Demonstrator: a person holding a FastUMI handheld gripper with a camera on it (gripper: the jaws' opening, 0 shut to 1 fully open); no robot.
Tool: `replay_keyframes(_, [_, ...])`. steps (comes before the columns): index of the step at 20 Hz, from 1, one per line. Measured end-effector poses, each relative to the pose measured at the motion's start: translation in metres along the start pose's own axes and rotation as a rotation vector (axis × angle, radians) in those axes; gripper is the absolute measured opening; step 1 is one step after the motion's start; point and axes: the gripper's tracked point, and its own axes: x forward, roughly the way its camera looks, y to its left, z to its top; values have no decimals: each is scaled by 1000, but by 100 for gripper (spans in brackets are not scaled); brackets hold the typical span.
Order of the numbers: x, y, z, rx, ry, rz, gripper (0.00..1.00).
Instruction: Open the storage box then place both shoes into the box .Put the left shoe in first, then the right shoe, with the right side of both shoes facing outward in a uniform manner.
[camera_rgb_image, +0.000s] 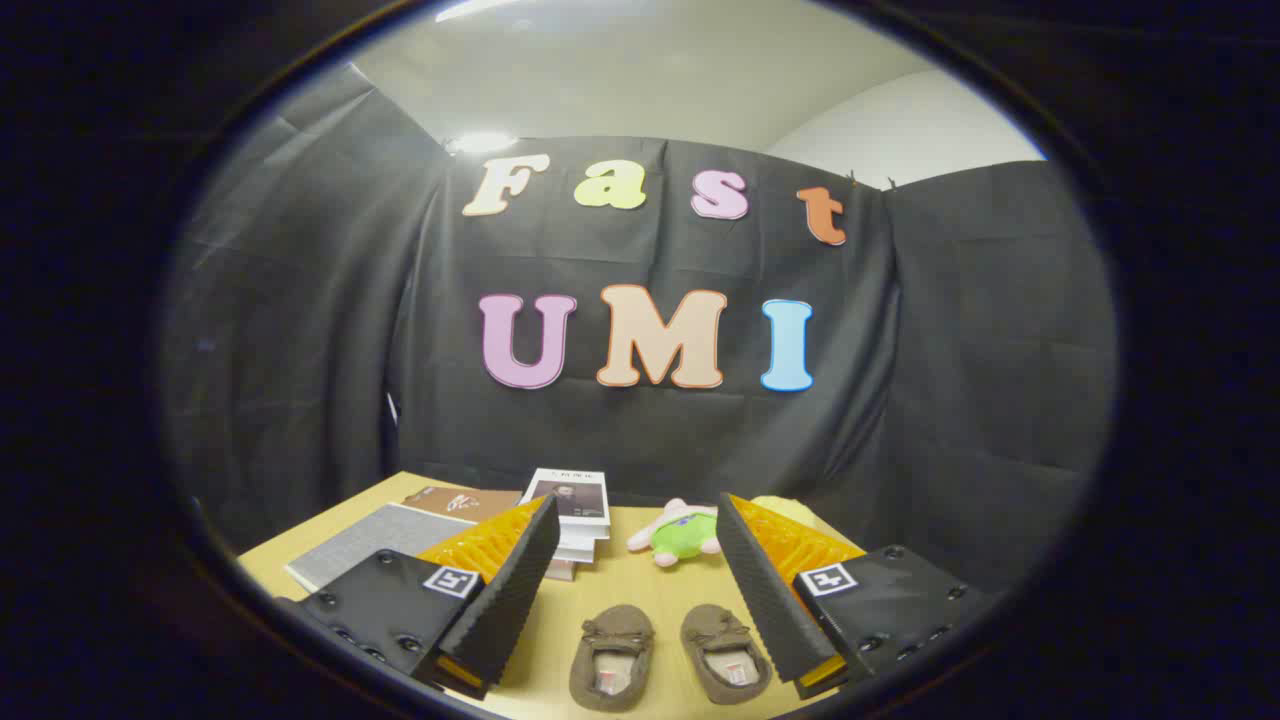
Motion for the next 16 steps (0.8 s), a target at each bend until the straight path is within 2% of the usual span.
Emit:
replay_keyframes(10, [2,10,6,-4,-3,41,100])
replay_keyframes(14, [-4,14,10,61,-16,60,100])
replay_keyframes(16, [-9,17,17,142,-37,77,100])
